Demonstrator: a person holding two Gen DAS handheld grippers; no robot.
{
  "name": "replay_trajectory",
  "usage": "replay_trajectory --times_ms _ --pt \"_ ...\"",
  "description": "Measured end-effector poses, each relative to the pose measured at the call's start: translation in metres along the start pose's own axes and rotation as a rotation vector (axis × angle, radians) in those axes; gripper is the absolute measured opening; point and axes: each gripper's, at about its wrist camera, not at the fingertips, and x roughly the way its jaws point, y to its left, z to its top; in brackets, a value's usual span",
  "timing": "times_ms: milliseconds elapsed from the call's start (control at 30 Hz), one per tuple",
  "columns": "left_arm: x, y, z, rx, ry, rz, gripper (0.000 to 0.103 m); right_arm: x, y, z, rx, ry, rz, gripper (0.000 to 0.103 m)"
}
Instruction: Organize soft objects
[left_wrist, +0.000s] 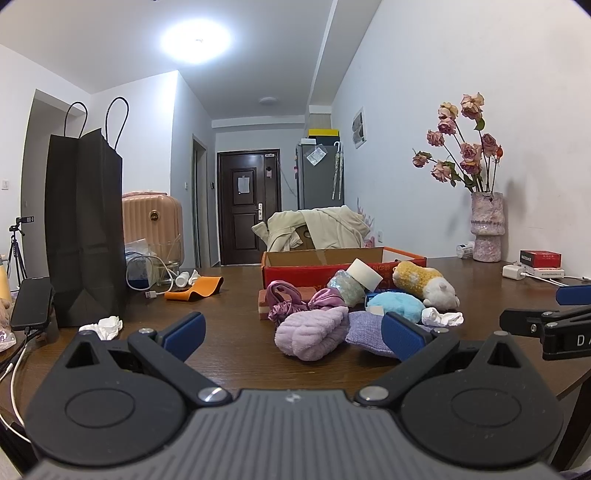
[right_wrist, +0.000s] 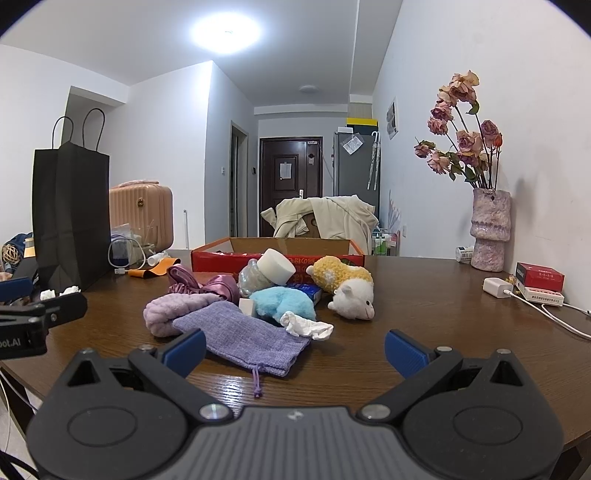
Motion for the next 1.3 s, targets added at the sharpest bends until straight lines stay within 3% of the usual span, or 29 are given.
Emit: replay_trajectory --times_ms 167,333,467,600,700,767,900,1033,1133,1233,1300 --pt "0.019 0.005 0.012 0.044 -0.057 0.010 0.103 0.010 -0.010 0.007 0.008 -0.024 -0.018 0.103" --pt "0.057 0.016 0.026 -0.011 -0.009 0.038 0.103 0.033 -0.026 0.026 0.048 -0.052 -0.048 0.103" --pt "0.081 0.018 0.038 -0.061 0.001 0.000 0.103 0.056 -0.035 0.043 0.047 -0.070 -0.033 0.103" --pt "0.112 0.005 0.054 -0.047 0.012 -0.032 0.103 0.093 -0.058 0.056 0.128 -0.028 0.108 0.103" --pt "0.138 -0.006 0.068 -0.066 0.035 -0.089 0.103 0.129 -0.071 0.066 0.148 0.110 0.122 0.103" --pt "0.161 -0.018 0.077 -0.086 0.062 -0.123 0.100 0.150 -0.078 0.070 0.122 0.135 0.106 0.102" --pt "0.212 -0.051 0.089 -0.077 0.142 -0.215 0.080 0.198 -0.096 0.070 0.094 0.203 0.100 0.090" --pt "0.269 -0.095 0.091 0.012 0.274 -0.266 0.059 0.242 -0.112 0.060 0.112 0.303 0.115 0.066" --pt "0.303 -0.122 0.086 0.059 0.340 -0.316 0.058 0.264 -0.120 0.054 0.139 0.352 0.106 0.063" --pt "0.330 -0.142 0.076 0.104 0.388 -0.304 0.058 0.265 -0.129 0.052 0.134 0.348 0.091 0.062" --pt "0.343 -0.147 0.069 0.099 0.430 -0.314 0.051 0.264 -0.137 0.052 0.133 0.343 0.079 0.060"
